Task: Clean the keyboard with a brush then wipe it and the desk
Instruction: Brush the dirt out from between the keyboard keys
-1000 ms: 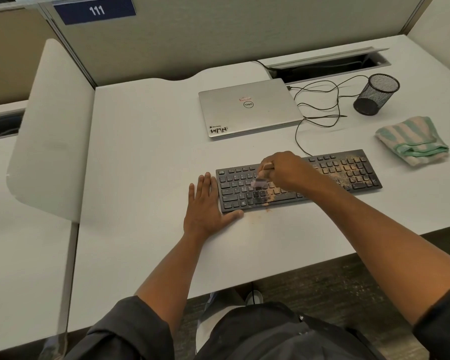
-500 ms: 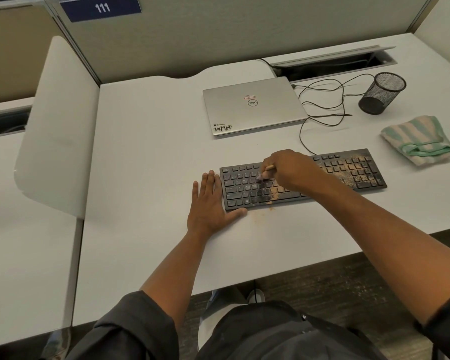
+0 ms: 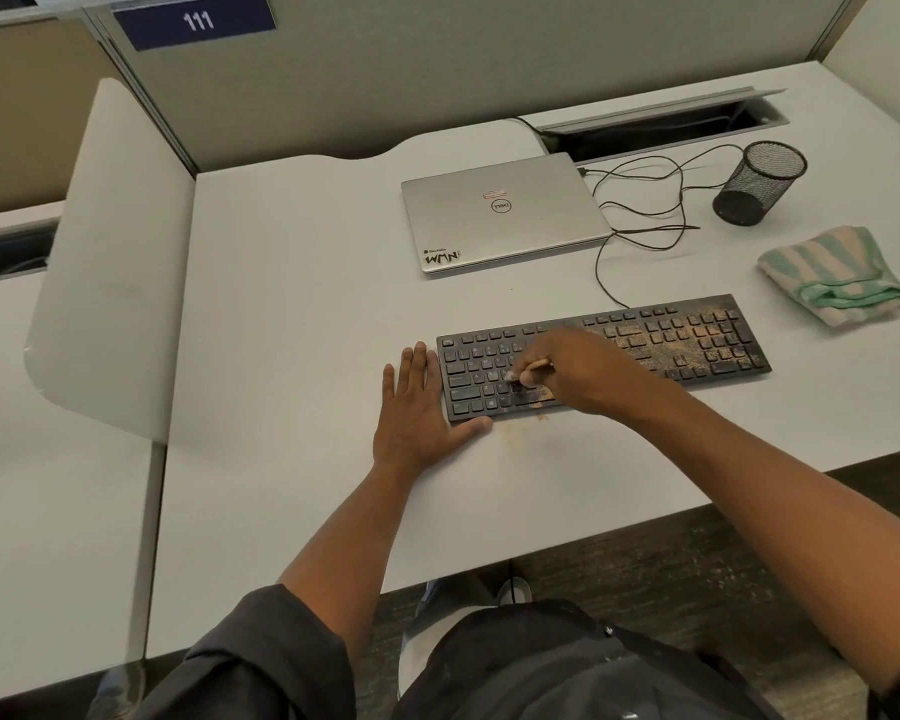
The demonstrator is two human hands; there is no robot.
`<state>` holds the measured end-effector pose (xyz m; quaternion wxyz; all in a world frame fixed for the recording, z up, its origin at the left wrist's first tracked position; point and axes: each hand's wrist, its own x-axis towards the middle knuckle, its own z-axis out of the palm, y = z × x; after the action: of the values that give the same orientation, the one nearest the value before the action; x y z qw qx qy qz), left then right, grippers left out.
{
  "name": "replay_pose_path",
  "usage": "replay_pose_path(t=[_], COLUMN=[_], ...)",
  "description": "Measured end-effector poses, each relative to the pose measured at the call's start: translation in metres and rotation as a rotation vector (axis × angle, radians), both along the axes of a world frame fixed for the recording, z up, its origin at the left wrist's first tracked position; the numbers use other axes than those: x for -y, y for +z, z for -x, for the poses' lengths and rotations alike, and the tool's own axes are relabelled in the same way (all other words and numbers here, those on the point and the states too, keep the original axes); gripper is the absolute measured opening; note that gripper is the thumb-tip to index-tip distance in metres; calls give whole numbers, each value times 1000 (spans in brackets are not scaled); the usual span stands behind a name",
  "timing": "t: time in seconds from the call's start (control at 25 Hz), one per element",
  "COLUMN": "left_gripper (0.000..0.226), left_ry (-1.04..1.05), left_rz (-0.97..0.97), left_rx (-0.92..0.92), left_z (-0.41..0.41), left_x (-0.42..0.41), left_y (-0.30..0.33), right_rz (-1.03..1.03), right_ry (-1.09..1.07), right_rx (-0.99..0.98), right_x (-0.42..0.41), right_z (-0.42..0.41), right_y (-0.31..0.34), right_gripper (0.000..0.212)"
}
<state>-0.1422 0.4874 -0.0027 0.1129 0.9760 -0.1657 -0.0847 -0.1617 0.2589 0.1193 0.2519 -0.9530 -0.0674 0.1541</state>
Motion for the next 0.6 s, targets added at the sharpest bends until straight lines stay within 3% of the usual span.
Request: replay_pose_path(t=[0.36,0.48,0.6], left_gripper=[131,130,131], left_ry=[-8,-7,-14], left_rz=[-21,-11,-6], left_rx=[1,1,-12], left_z=[1,1,0], left_x=[0,-1,-1], left_y=[1,2,2], right_rz=[-277,-267,-341], right_ry=[-145,-357,-603], right_rx=[176,337,337], right_x=[4,7,5], right_z=[55,76,77], right_y=[-27,-37,-33], right_gripper=[23,24,20])
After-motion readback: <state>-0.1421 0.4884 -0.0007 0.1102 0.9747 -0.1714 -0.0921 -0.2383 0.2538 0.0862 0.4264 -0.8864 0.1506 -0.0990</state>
